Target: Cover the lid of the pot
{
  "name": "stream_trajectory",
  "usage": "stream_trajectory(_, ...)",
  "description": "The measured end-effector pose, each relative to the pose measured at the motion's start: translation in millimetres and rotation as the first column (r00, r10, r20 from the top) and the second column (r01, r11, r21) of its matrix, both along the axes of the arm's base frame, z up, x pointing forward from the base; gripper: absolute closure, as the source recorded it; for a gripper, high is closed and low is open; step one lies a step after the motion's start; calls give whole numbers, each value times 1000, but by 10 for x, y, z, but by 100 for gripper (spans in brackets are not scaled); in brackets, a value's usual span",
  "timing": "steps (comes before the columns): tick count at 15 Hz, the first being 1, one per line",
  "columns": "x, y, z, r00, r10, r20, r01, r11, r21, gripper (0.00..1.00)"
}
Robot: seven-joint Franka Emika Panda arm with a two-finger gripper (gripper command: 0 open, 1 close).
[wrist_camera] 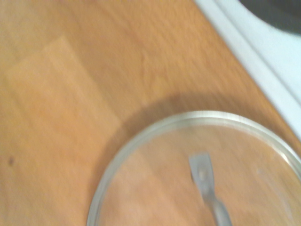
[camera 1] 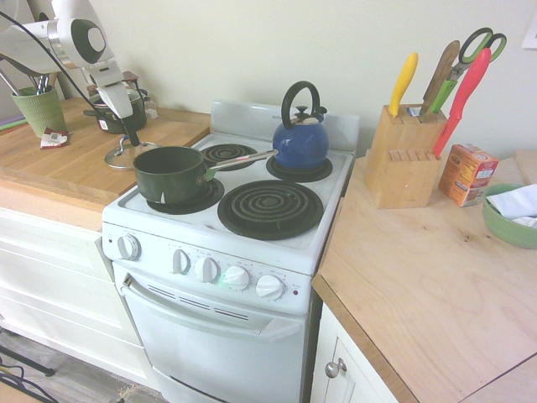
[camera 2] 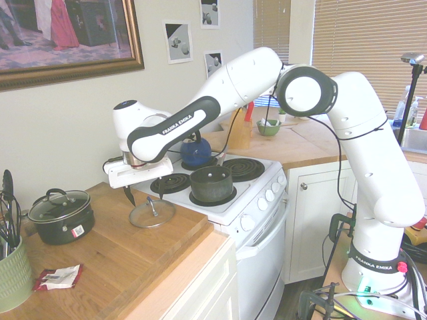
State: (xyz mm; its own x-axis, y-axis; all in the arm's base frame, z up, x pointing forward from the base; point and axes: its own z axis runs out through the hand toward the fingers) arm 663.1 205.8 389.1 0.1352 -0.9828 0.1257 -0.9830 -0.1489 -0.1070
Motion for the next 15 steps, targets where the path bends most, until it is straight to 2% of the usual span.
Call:
stream_trajectory(8,-60,267,-75,999,-1,-45,1,1000,2,100)
stream_trajectory(15,109,-128,-131,997,-60,-45,60,998,-7,100)
